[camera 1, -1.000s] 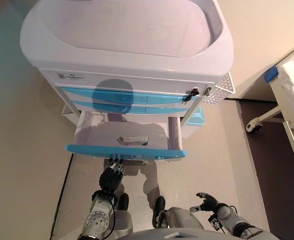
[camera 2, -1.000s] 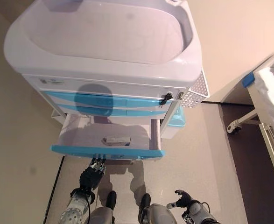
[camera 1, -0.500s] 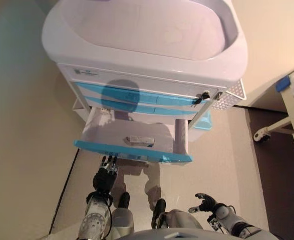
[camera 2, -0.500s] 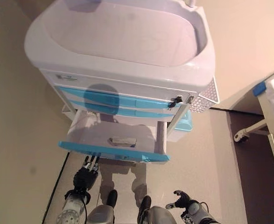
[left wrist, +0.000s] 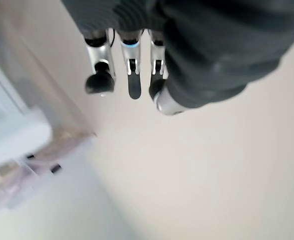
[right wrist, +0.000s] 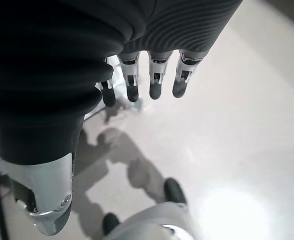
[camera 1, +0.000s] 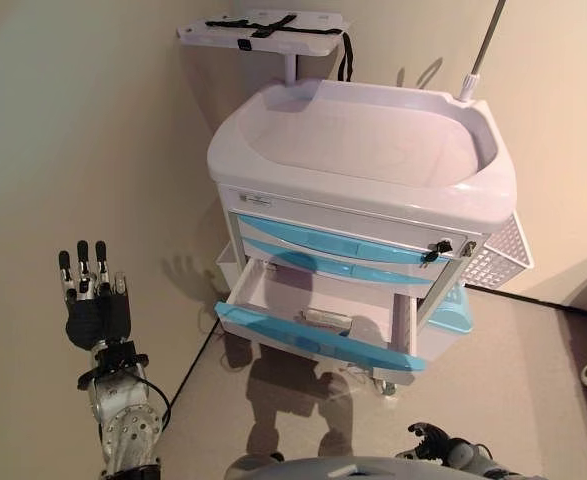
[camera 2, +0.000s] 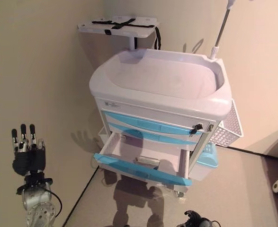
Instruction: Open the drawer and pick up the medicine
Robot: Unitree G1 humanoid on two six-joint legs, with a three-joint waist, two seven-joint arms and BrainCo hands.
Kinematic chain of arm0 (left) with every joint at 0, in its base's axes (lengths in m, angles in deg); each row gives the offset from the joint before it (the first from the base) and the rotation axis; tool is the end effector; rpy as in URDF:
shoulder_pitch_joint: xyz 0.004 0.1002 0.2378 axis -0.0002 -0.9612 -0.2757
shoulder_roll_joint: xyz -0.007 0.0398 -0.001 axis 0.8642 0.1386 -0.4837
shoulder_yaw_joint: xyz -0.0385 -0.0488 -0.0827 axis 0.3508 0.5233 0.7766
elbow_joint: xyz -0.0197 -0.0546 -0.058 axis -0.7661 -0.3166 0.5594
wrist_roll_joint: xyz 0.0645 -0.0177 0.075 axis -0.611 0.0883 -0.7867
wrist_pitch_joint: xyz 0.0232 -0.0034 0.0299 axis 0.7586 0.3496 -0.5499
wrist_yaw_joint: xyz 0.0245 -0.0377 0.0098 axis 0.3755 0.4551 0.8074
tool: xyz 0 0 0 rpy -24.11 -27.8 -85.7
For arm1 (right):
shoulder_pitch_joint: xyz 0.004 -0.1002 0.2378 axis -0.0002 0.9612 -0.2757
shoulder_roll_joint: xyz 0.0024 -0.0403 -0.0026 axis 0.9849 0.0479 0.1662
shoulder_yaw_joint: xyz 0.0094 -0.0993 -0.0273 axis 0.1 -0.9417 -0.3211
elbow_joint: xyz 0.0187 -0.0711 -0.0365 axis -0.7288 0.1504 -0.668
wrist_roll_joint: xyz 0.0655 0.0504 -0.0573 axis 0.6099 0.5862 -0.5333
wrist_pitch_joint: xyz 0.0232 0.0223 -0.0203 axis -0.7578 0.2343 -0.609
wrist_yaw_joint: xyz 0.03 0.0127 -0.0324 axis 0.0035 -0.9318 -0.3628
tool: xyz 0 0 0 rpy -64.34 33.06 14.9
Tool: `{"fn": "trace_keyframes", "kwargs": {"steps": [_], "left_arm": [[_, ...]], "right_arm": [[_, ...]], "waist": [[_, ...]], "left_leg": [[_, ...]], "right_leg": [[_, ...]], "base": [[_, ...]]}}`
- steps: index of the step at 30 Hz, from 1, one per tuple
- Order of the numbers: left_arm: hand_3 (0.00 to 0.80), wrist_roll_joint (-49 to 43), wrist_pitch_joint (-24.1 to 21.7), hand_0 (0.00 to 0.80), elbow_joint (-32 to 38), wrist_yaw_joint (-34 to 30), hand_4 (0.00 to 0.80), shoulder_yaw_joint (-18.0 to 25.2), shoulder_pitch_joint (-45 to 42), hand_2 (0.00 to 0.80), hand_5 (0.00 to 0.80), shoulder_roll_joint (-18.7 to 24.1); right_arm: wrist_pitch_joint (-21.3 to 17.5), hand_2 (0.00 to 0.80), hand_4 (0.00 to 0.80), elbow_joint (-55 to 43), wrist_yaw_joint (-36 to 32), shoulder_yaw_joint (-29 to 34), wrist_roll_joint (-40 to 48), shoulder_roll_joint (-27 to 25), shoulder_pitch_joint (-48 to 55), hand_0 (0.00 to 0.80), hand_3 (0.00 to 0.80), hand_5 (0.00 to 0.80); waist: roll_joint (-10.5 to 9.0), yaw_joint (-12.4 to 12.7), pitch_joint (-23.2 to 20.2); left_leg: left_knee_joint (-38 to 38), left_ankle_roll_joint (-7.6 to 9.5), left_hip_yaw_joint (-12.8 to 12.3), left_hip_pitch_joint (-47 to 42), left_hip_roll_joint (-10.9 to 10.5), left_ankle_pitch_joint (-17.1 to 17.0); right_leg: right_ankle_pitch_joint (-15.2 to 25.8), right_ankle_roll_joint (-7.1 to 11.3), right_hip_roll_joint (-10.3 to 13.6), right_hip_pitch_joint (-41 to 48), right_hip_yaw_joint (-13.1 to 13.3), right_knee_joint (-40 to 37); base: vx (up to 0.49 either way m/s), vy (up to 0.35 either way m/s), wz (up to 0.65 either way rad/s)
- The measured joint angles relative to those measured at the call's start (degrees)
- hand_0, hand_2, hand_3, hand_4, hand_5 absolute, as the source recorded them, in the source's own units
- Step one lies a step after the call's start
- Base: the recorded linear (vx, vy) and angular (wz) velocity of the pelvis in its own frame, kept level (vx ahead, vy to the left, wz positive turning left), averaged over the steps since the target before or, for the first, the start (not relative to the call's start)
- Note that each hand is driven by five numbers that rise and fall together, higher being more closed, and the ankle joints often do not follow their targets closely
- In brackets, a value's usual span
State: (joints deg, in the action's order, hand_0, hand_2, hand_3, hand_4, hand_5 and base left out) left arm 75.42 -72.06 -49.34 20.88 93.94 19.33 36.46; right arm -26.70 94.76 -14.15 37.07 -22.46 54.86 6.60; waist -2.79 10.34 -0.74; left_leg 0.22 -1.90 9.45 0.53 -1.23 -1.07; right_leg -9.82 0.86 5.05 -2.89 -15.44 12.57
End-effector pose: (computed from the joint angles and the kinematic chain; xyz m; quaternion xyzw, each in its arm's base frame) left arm 0.1472 0.2458 0.0306 -0.4825 -0.2042 0.1711 0.8344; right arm 0.0782 -0.2291 -0.1138 -0.3070 0.5468 0.1461 0.7651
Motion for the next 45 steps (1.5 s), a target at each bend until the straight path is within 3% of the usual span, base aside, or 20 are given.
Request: {"fn": "trace_keyframes", "kwargs": {"steps": [4, 5, 6, 7, 8, 9, 13, 18, 21, 24, 27, 30, 35, 36, 41, 45], "left_arm": [[0.800, 0.1, 1.7, 0.800, -8.3, 0.6, 0.800, -0.2, -0.8, 0.800, 0.800, -0.5], [0.753, 0.1, 1.9, 0.753, -9.6, 0.8, 0.753, -0.2, -1.1, 0.753, 0.753, -0.8], [0.568, 0.2, 2.3, 0.568, -13.5, 1.0, 0.568, -0.2, -1.1, 0.568, 0.568, -1.1], [0.285, 0.9, 2.9, 0.285, -15.0, 1.8, 0.285, -0.2, -1.7, 0.285, 0.285, -1.6], [0.110, 0.9, 2.8, 0.110, -17.0, 1.6, 0.110, -0.2, -2.1, 0.110, 0.110, -1.6], [0.000, 1.0, 3.0, 0.000, -20.4, 1.7, 0.000, -0.1, -1.2, 0.000, 0.000, -1.4], [0.000, 0.5, 4.0, 0.000, -31.8, 4.5, 0.000, 0.4, -1.6, 0.000, 0.000, -0.6], [0.000, -3.8, 4.0, 0.000, -40.2, 6.2, 0.000, 0.2, -0.2, 0.000, 0.000, 1.2], [0.000, -9.8, 3.9, 0.000, -42.8, 7.6, 0.000, -0.1, 0.0, 0.000, 0.000, 1.8], [0.000, -18.1, 4.7, 0.000, -58.8, 9.6, 0.000, -0.3, 3.8, 0.000, 0.000, 5.0], [0.000, -24.1, 5.1, 0.000, -64.5, 11.8, 0.000, -0.7, 3.9, 0.000, 0.000, 5.7], [0.000, -33.1, 6.6, 0.000, -72.2, 13.6, 0.000, -1.3, 4.6, 0.000, 0.000, 6.4], [0.000, -44.5, 8.3, 0.000, -73.9, 15.9, 0.000, -2.6, 4.7, 0.000, 0.000, 7.0], [0.000, -48.4, 8.4, 0.000, -73.9, 16.7, 0.000, -4.1, 4.6, 0.000, 0.000, 7.2], [0.000, -59.9, 9.2, 0.000, -74.2, 17.7, 0.000, -9.7, 5.3, 0.000, 0.000, 7.5], [0.000, -61.6, 9.8, 0.000, -73.3, 18.0, 0.000, -11.1, 5.3, 0.000, 0.000, 6.7]], "right_arm": [[0.1, 0.000, 0.000, 0.1, 0.1, 0.1, 0.0, 0.0, 0.5, 0.000, 0.000, 0.000], [0.2, 0.000, 0.000, 0.1, 0.1, 0.2, 0.0, 0.0, 0.6, 0.000, 0.000, 0.000], [0.2, 0.000, 0.000, 0.1, 0.2, 0.6, 0.0, -0.1, 0.5, 0.000, 0.000, 0.000], [0.2, 0.000, 0.000, 0.1, 0.3, 0.6, 0.0, -0.1, 0.5, 0.000, 0.000, 0.000], [0.2, 0.000, 0.000, 0.1, 0.3, 1.0, 0.1, -0.2, 0.6, 0.000, 0.000, 0.000], [0.2, 0.000, 0.000, 0.0, 0.3, 1.6, 0.1, -0.4, 0.5, 0.000, 0.000, 0.000], [0.3, 0.000, 0.000, -0.9, 1.1, 1.9, 0.3, -1.0, 0.3, 0.000, 0.000, 0.000], [0.3, 0.000, 0.000, -2.0, 2.1, 2.0, 2.5, -1.1, 0.3, 0.000, 0.000, 0.000], [0.3, 0.000, 0.000, -2.6, 2.8, 3.6, 4.8, -1.2, 0.4, 0.000, 0.000, 0.000], [0.2, 0.000, 0.000, -4.1, 3.8, 4.4, 7.9, -1.6, 0.0, 0.000, 0.000, 0.000], [0.2, 0.000, 0.000, -4.7, 4.5, 4.4, 9.8, -2.4, 0.8, 0.000, 0.000, 0.000], [0.3, 0.000, 0.000, -10.9, 5.8, 4.5, 11.7, -3.7, 1.0, 0.000, 0.000, 0.000], [-0.7, 0.000, 0.000, -26.7, 8.3, 4.5, 12.6, -7.6, 0.6, 0.000, 0.000, 0.000], [-1.0, 0.000, 0.000, -34.3, 8.6, 4.9, 12.6, -9.3, 1.6, 0.000, 0.000, 0.000], [-3.2, 0.000, 0.000, -46.1, 8.7, 9.8, 17.9, -9.3, 1.8, 0.000, 0.000, 0.000], [-4.0, 0.000, 0.000, -58.9, 6.7, 10.8, 24.4, -9.6, 5.0, 0.000, 0.000, 0.000]], "waist": [[0.09, -0.1, 0.0], [0.16, -0.1, 0.1], [0.45, -0.1, 0.2], [0.59, -0.1, 0.5], [0.73, -0.2, 0.7], [1.05, -0.1, 0.8], [1.73, -1.2, 1.6], [1.50, -1.7, 2.3], [1.52, -3.2, 2.6], [2.17, -4.8, 2.9], [2.27, -6.6, 3.2], [2.52, -7.2, 3.3], [2.19, -8.2, 3.4], [2.17, -7.8, 3.6], [0.54, -9.5, 4.3], [0.09, -9.8, 4.8]], "left_leg": [[0.0, 0.17, -0.8, 0.1, 0.1, -0.1], [0.0, 0.19, -0.9, 0.1, 0.1, -0.1], [0.0, 0.20, -1.0, 0.1, 0.0, -0.1], [0.0, 0.20, -1.1, 0.2, 0.0, -0.1], [0.0, 0.21, -1.1, 0.3, 0.0, -0.1], [0.1, 0.21, -1.4, 0.3, 0.0, -0.1], [0.3, 0.26, -1.7, 0.3, 0.1, -0.1], [0.8, 0.12, -3.5, 0.0, 1.0, 0.1], [1.2, 0.09, -4.6, 0.0, 1.2, 0.1], [1.3, 0.26, -6.1, 0.0, 1.6, 0.2], [1.5, 0.40, -6.6, 0.0, 1.7, 0.4], [2.1, 0.56, -9.0, -0.1, 1.9, 0.4], [2.6, 0.76, -12.2, -0.4, 2.0, 0.6], [3.0, 0.85, -13.1, -0.8, 2.0, 0.6], [3.6, 1.14, -14.2, -1.4, 1.8, 0.3], [4.4, 1.31, -15.3, -1.9, 1.9, 0.2]], "right_leg": [[0.1, 0.14, 0.1, -0.7, 0.8, 0.1], [0.1, 0.18, 0.1, -0.8, 0.8, 0.1], [0.2, 0.23, 0.2, -0.8, 1.0, 0.1], [0.2, 0.25, 0.2, -0.9, 1.0, 0.1], [0.2, 0.27, 0.1, -1.0, 1.1, 0.0], [0.2, 0.26, 0.1, -1.2, 1.4, 0.1], [0.6, -0.11, -0.3, -1.4, 1.9, -0.5], [1.2, -0.19, -1.2, -1.6, 3.5, -1.4], [2.1, -0.21, -1.7, -1.8, 4.6, -2.7], [3.2, -0.25, -2.1, -1.7, 5.8, -4.0], [4.6, -0.26, -2.7, -1.4, 6.9, -6.2], [6.4, -0.30, -3.3, -1.5, 9.1, -8.3], [9.4, -0.31, -4.1, -1.5, 12.1, -11.1], [9.9, -0.18, -4.2, -1.3, 13.2, -11.7], [11.0, 0.10, -4.2, -0.7, 14.1, -13.2], [11.7, 0.36, -4.1, -0.4, 14.9, -14.2]], "base": [[-0.005, 0.007, -0.09], [-0.003, 0.008, -0.07], [-0.006, 0.009, -0.04], [-0.006, 0.009, -0.04], [-0.004, 0.005, -0.06], [0.000, 0.012, -0.08], [0.012, 0.020, -0.06], [0.013, 0.023, -0.19], [0.025, 0.038, -0.21], [0.024, 0.027, -0.25], [0.039, 0.042, -0.20], [0.023, 0.028, -0.37], [0.015, 0.016, -0.39], [0.016, 0.003, -0.36], [0.016, 0.005, -0.13], [0.014, -0.005, -0.14]]}}
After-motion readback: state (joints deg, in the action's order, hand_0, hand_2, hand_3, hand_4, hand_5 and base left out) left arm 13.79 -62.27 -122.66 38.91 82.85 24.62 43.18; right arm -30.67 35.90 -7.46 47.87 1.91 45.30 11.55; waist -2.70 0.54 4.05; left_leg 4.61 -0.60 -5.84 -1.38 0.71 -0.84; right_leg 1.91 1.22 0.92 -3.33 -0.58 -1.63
